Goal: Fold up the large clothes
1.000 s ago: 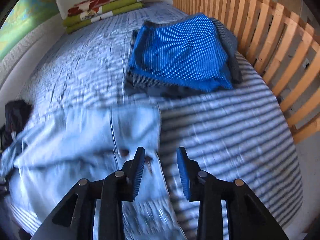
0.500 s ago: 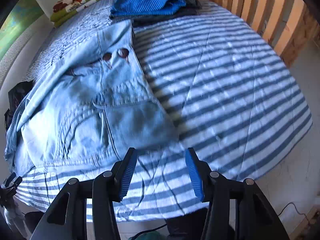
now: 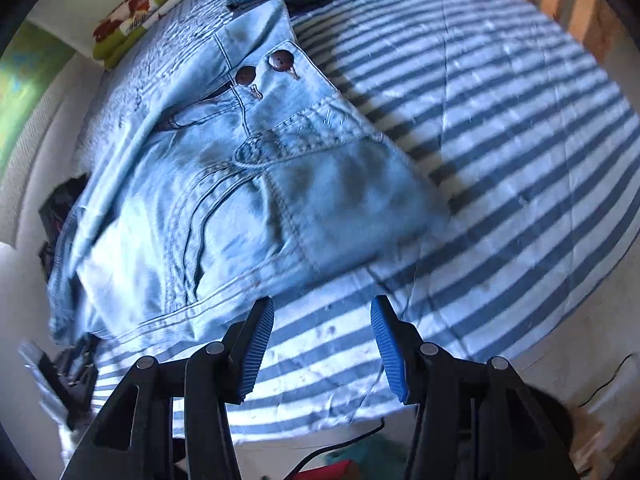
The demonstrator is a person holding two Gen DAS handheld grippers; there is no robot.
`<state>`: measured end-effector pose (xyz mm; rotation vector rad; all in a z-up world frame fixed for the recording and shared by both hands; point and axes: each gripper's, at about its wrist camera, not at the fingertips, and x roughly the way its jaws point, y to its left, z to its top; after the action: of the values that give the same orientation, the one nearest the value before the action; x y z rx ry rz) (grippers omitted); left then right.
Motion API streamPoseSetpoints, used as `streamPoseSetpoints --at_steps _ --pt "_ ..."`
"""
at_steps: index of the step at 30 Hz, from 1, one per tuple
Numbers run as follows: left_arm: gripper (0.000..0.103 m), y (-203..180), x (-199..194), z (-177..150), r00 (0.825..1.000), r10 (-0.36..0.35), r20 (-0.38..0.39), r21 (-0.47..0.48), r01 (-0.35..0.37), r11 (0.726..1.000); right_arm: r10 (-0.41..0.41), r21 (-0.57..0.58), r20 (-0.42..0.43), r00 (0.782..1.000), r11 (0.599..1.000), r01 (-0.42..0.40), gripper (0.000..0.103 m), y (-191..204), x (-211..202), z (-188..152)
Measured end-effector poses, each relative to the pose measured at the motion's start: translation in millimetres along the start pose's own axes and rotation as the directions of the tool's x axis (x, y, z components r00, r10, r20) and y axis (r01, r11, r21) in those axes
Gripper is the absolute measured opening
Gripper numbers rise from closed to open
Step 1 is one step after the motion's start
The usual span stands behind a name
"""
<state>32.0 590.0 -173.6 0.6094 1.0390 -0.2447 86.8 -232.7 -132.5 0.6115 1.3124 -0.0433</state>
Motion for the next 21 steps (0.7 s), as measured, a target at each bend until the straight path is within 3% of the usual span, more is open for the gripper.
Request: streamPoseSetpoints --at_steps 4,9,12,15,16,18,21 --pt "0.004 19 -8 9 1.0 -0.019 0.017 -0.059 0.02 0.998 0.042 0.039 0.02 0.999 0.998 -0.042 0.05 -12 -6 -2" --pt "0.003 43 -23 12 0.998 -0.033 0.05 -0.118 0.039 0.992 0.063 0.127 0.033 0.998 0.99 -0.066 0.05 -18 3 19" --pt "0.003 50 -31 12 0.997 -0.039 0.06 -0.129 0.047 0.991 0.102 0.171 0.013 0.995 0.98 -0.103 0.05 -16 13 32" --pt "0.003 55 -38 15 0.996 -0.045 0.071 -0.136 0.054 0.989 0.084 0.212 -0.02 0.996 0.974 -0.078 0.05 -16 24 42" --pt "0.003 56 -41 16 0.996 -0.046 0.078 -0.139 0.056 0.989 0.074 0.217 -0.011 0.997 0.974 -0.07 0.037 -13 24 44" --pt "0.003 59 -49 22 0.995 -0.035 0.097 -0.137 0.048 0.989 0.051 0.153 0.004 0.999 0.987 -0.051 0.021 1 14 52" --pt "0.003 73 -64 37 0.99 -0.019 0.137 -0.159 0.041 0.986 0.038 0.059 0.106 0.994 0.997 -0.045 0.016 33 -24 72"
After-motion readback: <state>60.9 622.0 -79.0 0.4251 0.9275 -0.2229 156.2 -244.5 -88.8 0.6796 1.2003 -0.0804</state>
